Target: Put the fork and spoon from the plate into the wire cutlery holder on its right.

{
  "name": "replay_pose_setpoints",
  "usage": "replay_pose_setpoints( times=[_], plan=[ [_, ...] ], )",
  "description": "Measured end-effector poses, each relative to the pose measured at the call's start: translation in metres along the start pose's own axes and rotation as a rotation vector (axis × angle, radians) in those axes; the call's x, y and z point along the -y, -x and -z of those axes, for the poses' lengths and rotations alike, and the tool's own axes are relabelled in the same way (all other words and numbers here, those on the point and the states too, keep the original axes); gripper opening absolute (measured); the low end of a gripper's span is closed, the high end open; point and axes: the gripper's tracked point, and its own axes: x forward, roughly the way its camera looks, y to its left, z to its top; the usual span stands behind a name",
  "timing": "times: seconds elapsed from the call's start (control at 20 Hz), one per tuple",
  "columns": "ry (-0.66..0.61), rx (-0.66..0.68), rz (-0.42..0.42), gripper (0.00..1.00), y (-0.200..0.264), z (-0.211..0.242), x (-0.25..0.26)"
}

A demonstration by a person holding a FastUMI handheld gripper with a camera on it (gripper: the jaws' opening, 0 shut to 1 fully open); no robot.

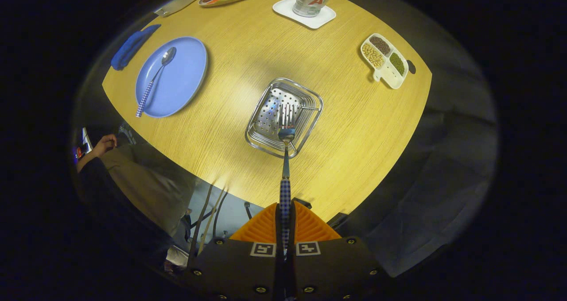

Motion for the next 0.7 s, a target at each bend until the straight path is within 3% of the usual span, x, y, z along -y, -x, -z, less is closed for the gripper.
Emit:
replay_pose_setpoints(
  times=[0.7],
  plan=[
    [-0.004, -0.132, -0.060, 0.02, -0.023, -0.030, 0.005]
  ],
)
